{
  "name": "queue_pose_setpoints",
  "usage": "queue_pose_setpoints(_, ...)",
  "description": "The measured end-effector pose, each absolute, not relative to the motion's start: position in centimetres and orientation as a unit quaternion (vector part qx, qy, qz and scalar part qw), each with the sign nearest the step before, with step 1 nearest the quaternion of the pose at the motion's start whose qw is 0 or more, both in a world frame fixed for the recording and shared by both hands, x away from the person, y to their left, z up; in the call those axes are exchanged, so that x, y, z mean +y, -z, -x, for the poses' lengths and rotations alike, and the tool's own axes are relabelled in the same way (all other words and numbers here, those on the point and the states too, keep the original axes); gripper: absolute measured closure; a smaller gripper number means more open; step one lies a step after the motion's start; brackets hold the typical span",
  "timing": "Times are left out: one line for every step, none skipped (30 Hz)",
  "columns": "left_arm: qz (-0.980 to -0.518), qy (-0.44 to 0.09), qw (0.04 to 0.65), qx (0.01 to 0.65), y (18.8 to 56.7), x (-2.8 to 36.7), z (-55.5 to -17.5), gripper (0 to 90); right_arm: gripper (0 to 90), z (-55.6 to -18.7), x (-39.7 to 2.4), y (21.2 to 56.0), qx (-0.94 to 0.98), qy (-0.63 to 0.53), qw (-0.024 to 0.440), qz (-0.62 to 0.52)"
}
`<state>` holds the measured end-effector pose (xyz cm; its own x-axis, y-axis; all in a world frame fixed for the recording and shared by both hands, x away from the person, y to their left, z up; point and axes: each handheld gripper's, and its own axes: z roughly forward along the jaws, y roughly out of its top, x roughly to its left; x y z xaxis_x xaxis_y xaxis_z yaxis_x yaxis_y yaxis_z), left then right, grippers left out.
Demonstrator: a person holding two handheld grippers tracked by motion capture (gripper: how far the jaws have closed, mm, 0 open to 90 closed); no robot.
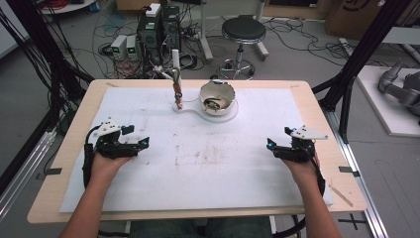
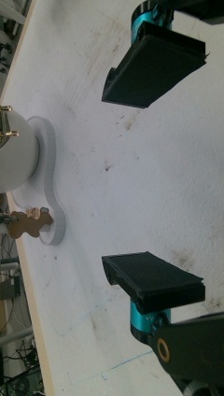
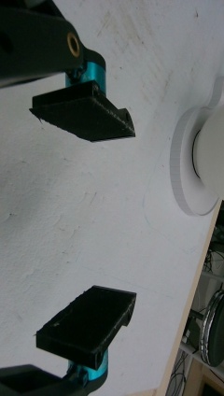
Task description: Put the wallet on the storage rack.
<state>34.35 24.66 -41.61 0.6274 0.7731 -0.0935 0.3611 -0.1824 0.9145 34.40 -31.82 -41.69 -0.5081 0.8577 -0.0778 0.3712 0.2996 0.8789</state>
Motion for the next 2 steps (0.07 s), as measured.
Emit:
queue_pose_setpoints(-0.742,-0.201,0.512,0.382,41.62,24.66,-34.35,18.4,18.9,-34.41,-31.83,41.69,0.754,-0.429,0.285,-0.407)
queue_pose_setpoints(-0.742,-0.201,0.512,0.383,41.65,24.66,-34.35,18.4,18.9,-34.41,-31.83,41.69,0.754,-0.428,0.286,-0.407)
